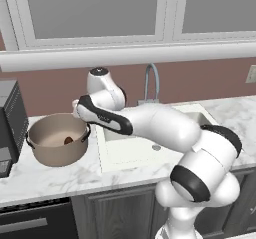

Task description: Dump the sweet potato from the pot into the sink. Then turn on the water and wash the sweet potato. Then turn off the water and put the sweet potato back in the pot.

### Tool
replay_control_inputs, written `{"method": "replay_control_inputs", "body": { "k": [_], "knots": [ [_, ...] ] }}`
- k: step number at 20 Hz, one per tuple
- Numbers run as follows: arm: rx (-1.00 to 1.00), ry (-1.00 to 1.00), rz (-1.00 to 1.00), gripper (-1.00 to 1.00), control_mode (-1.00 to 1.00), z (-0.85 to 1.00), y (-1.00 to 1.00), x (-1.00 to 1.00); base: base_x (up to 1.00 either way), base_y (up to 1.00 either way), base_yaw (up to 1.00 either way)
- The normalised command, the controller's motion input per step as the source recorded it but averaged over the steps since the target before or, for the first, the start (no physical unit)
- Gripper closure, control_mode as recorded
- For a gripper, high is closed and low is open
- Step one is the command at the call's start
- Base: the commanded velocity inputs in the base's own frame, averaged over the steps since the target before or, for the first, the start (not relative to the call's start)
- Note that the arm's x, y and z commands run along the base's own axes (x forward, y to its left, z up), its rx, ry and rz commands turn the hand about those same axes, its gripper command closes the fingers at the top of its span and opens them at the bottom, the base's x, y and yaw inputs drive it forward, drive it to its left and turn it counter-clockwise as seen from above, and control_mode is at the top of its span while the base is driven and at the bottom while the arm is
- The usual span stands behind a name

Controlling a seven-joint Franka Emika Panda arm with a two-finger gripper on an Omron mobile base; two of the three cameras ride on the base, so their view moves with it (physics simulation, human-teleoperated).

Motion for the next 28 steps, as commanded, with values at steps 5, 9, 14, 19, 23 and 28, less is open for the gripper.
{"method": "replay_control_inputs", "body": {
  "k": [5,9,14,19,23,28],
  "knots": [
    [0.0,0.07,0.0,-1.0,-1.0,-0.33,0.4,0.17,0.0,0.0,0.0],
    [0.0,0.06,0.0,-1.0,-1.0,-0.33,0.33,0.21,0.0,0.0,0.0],
    [0.0,0.01,0.0,-1.0,-1.0,-0.32,0.14,0.17,0.0,0.0,0.0],
    [-0.02,0.0,-0.01,-1.0,-1.0,-0.29,0.02,0.14,0.0,0.0,0.0],
    [-0.04,0.0,-0.02,-1.0,-1.0,-0.27,0.0,0.07,0.0,0.0,0.0],
    [-0.05,0.0,-0.04,-1.0,-1.0,-0.21,0.0,0.02,0.0,0.0,0.0]
  ]
}}
